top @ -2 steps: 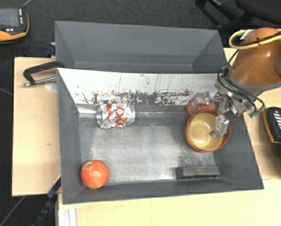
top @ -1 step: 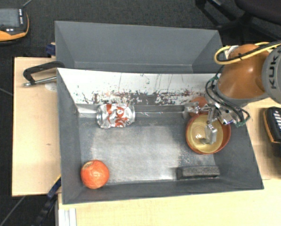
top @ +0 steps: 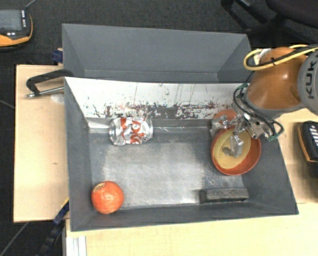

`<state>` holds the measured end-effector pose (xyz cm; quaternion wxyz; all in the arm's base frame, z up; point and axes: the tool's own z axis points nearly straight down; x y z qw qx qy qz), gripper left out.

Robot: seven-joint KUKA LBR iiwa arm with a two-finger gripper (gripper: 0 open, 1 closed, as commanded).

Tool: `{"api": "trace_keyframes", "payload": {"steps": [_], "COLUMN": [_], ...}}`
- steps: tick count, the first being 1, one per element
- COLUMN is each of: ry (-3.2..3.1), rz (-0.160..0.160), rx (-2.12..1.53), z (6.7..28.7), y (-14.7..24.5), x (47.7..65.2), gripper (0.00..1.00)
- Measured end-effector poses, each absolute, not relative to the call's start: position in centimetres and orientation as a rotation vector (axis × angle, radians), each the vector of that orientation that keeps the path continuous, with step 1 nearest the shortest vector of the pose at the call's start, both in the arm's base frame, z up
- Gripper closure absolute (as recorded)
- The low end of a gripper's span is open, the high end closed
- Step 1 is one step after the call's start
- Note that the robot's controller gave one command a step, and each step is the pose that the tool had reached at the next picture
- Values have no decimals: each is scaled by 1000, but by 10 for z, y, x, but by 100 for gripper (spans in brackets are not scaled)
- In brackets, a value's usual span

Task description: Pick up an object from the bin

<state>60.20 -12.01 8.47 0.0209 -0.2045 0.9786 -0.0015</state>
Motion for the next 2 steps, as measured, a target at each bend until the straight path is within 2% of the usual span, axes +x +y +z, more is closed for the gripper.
{"api": "trace_keyframes", "payload": {"steps": [1,2], "ry": [3025,3032], "rz": [-6,-2], "rx": [-623,-531], "z": [161,208], "y": [-95,-52], "x": [580,585], "gripper": [100,100]}}
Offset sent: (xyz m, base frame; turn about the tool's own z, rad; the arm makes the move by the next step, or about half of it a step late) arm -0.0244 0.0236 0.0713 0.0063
